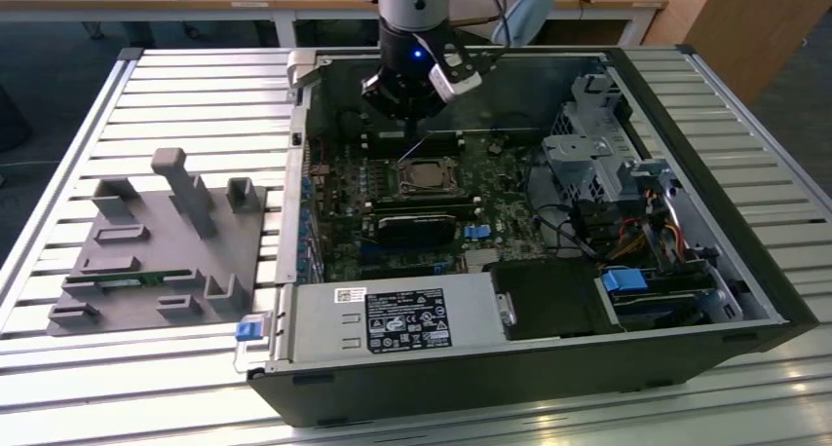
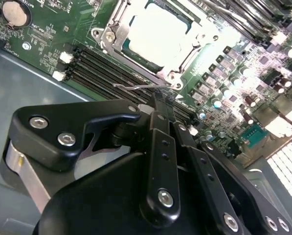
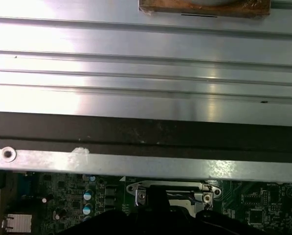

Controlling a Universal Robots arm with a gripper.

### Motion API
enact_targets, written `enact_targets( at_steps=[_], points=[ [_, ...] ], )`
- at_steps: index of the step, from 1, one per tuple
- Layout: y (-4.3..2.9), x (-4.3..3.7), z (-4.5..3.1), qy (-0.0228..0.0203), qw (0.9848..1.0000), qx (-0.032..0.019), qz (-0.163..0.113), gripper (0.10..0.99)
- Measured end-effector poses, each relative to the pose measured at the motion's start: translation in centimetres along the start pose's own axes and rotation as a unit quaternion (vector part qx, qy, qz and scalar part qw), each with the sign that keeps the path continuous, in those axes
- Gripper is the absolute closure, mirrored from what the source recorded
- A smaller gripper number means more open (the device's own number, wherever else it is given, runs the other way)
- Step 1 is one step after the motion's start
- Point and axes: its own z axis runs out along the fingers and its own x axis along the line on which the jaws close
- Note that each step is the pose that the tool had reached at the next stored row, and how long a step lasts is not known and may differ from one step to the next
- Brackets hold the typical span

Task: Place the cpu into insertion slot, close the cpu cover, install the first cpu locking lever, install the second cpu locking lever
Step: 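Install the first cpu locking lever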

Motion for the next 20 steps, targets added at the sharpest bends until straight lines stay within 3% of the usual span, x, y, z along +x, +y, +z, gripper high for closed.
enact_targets(
  at_steps=[20],
  points=[
    [0.31, -1.49, 0.90, 0.0000, 1.0000, 0.0000, 0.000, 0.976]
  ],
)
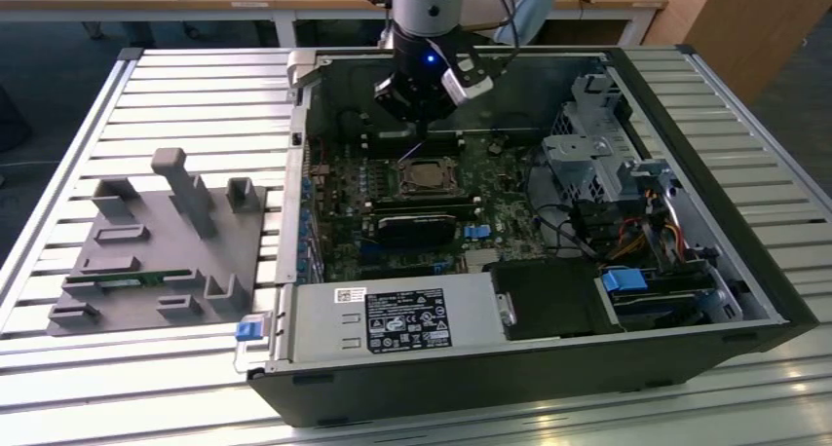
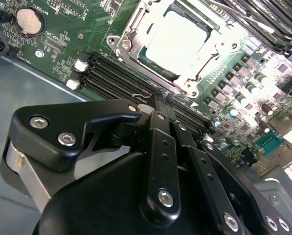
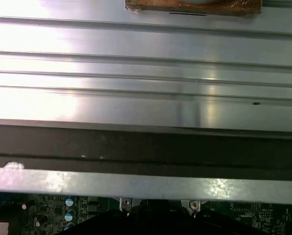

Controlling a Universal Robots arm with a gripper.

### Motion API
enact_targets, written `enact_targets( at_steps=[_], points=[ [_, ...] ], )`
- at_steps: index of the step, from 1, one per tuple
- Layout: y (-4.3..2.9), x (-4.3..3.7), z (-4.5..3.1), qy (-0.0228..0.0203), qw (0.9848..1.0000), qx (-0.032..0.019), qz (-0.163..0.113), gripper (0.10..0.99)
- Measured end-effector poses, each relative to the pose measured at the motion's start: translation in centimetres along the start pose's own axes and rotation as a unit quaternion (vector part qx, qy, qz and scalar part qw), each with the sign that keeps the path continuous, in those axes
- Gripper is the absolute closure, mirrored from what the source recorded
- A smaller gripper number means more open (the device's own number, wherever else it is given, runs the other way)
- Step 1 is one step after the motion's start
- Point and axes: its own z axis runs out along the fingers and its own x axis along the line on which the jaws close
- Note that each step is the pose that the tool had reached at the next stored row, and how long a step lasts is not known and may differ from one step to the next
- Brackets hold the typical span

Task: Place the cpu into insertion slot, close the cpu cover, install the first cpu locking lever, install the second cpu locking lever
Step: 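Install the first cpu locking lever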

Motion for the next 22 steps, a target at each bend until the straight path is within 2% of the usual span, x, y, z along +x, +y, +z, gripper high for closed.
enact_targets(
  at_steps=[5, 12, 22],
  points=[
    [0.18, -0.51, 0.56, 0.0001, 1.0000, 0.0001, 0.000, 0.976],
    [0.36, -1.31, 0.92, 0.0000, 1.0000, -0.0001, 0.000, 0.976],
    [0.37, -1.77, 2.18, 0.0002, 1.0000, 0.0000, 0.000, 0.976]
  ],
)
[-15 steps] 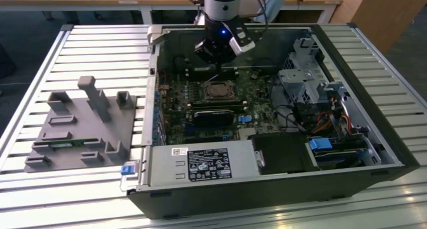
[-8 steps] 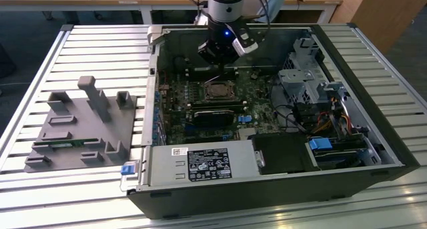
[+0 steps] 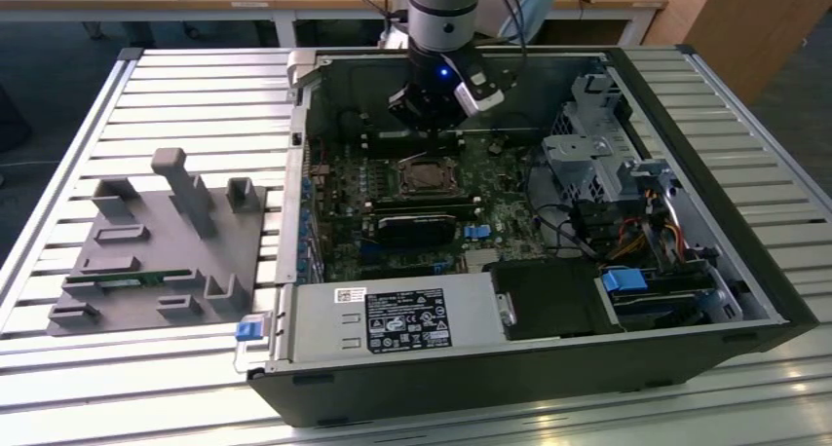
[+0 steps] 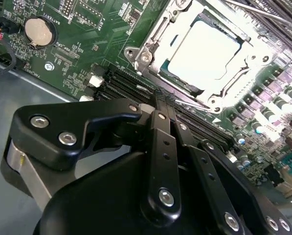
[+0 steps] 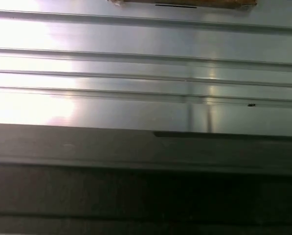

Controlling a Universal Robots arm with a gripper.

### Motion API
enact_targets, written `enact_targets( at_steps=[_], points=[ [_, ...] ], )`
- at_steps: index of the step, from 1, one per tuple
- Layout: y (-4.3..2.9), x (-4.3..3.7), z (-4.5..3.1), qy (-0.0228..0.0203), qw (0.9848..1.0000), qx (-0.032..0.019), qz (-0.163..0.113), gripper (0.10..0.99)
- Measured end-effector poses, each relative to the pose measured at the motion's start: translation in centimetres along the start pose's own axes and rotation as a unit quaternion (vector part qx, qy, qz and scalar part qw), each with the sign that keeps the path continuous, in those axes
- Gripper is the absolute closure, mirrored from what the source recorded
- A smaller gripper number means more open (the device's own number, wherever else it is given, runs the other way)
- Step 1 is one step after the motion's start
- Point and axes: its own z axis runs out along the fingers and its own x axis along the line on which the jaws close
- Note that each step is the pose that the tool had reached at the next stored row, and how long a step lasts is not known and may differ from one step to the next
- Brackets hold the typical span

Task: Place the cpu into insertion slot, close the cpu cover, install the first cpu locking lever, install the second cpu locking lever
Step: 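Install the first cpu locking lever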

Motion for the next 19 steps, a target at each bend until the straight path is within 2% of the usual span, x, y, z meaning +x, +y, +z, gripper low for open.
enact_targets(
  at_steps=[7, 15, 17, 19],
  points=[
    [0.01, -0.41, 0.61, 0.0000, 1.0000, 0.0000, 0.000, 0.976],
    [-0.01, -0.44, 1.14, 0.0001, 1.0000, 0.0003, 0.000, 0.976],
    [-0.01, -0.44, 1.24, 0.0000, 1.0000, 0.0014, 0.000, 0.976],
    [-0.01, -0.44, 1.30, 0.0002, 1.0000, 0.0049, 0.000, 0.976]
  ],
)
